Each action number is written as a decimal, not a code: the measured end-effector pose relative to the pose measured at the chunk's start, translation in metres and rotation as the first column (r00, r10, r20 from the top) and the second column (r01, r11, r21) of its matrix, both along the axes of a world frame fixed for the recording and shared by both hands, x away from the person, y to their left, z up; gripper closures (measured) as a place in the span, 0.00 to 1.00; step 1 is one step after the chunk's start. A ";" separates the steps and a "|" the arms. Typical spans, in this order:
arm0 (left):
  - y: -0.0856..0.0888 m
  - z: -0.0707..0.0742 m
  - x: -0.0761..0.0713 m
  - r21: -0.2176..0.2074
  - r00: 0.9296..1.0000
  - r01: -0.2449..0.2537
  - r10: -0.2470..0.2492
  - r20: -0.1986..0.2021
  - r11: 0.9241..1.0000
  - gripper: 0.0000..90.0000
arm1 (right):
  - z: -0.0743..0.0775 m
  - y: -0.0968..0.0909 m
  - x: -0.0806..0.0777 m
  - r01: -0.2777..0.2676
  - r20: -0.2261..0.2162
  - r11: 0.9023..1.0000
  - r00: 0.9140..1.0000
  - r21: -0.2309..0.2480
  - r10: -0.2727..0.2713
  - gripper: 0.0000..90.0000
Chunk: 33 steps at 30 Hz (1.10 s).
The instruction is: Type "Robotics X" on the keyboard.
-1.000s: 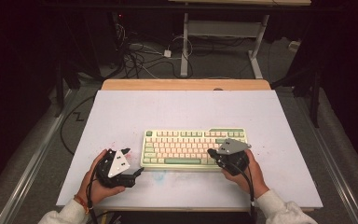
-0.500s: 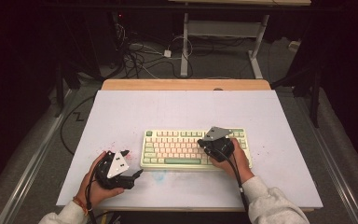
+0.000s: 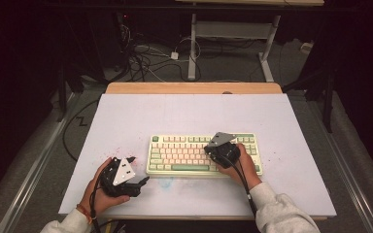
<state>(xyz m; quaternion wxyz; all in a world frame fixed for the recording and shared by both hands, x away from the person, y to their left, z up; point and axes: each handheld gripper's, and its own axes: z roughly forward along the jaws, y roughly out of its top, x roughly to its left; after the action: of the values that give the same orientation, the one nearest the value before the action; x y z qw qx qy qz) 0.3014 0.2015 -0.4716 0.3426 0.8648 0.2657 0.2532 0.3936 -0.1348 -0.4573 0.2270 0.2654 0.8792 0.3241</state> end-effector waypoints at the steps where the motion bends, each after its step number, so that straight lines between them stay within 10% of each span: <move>1: 0.000 0.000 0.000 0.002 1.000 0.001 -0.001 0.000 1.000 0.22 | 0.000 0.000 0.000 0.000 0.000 1.000 1.000 0.000 0.000 1.00; 22: -0.001 -0.002 0.001 0.016 1.000 0.005 -0.004 -0.017 1.000 0.22 | 0.012 -0.008 -0.007 -0.008 0.035 0.998 0.999 0.070 0.006 0.98; 33: -0.001 -0.002 0.001 0.018 1.000 0.002 -0.002 -0.020 1.000 0.22 | 0.024 -0.019 -0.018 -0.035 0.083 0.989 0.996 0.144 0.023 0.80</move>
<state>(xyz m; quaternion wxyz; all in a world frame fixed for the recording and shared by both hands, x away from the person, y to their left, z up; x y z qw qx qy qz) 0.3024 0.2005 -0.4732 0.3323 0.8706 0.2659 0.2468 0.3755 -0.1541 -0.4332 0.2380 0.2547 0.8471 0.4010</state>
